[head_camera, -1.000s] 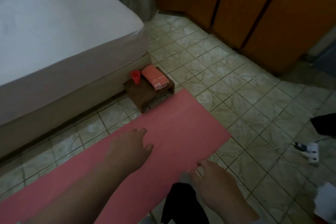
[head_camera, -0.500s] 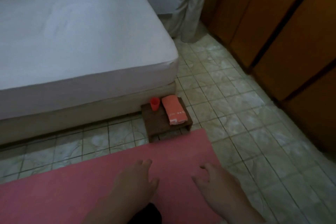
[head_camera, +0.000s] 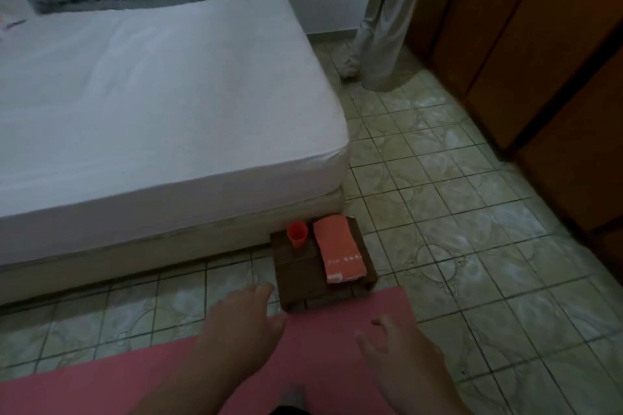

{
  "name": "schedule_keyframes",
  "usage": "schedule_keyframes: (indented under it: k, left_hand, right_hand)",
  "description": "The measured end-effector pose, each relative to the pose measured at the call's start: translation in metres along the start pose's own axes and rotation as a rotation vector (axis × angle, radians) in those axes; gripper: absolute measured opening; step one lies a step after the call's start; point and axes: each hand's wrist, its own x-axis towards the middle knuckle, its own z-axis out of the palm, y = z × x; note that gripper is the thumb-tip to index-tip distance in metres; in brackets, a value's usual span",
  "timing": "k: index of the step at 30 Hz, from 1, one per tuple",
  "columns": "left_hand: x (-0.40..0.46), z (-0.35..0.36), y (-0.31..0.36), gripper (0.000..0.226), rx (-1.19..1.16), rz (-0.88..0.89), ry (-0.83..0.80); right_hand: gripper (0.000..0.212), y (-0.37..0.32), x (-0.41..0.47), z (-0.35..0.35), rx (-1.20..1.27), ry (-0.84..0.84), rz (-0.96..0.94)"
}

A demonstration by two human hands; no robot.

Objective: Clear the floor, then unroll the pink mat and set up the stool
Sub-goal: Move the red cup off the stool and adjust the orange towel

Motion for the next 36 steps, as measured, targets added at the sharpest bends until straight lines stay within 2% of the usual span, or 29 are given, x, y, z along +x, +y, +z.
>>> schedule_keyframes:
  k: [4,8,12,15,18,22,26,30,36]
  left_hand:
    - [0.029,0.006,0.03,0.049,-0.052,-0.077,-0.005]
    - [0.05,0.031,0.047,0.046,-0.201,-0.176,0.001]
    - [0.071,0.068,0.046,0.055,-0.325,-0.242,-0.012]
    - [0.093,0.1,0.036,0.065,-0.389,-0.26,-0.008]
    - [0.123,0.138,0.018,0.077,-0.404,-0.287,0.012]
    - [0.185,0.201,-0.012,0.085,-0.451,-0.287,0.063]
    - [0.262,0.273,-0.036,0.097,-0.388,-0.312,0.158]
    - [0.341,0.34,-0.055,0.109,-0.561,-0.274,0.279]
    - [0.421,0.395,-0.104,0.133,-0.702,-0.109,0.401]
  right_hand:
    - [0.048,0.019,0.038,-0.017,-0.024,-0.043,-0.011]
    - [0.047,0.037,0.083,-0.034,-0.109,-0.059,-0.105]
    - [0.046,0.046,0.133,-0.038,-0.143,-0.058,-0.152]
    - [0.048,0.05,0.171,-0.027,-0.066,-0.087,-0.174]
    - [0.048,0.056,0.22,-0.001,0.031,-0.108,-0.203]
    - [0.05,0.072,0.305,0.054,0.024,-0.105,-0.264]
    - [0.056,0.091,0.398,0.11,0.06,-0.089,-0.242]
    - [0.056,0.115,0.483,0.163,0.242,0.0,-0.246]
    - [0.094,0.156,0.559,0.235,0.4,-0.033,-0.193]
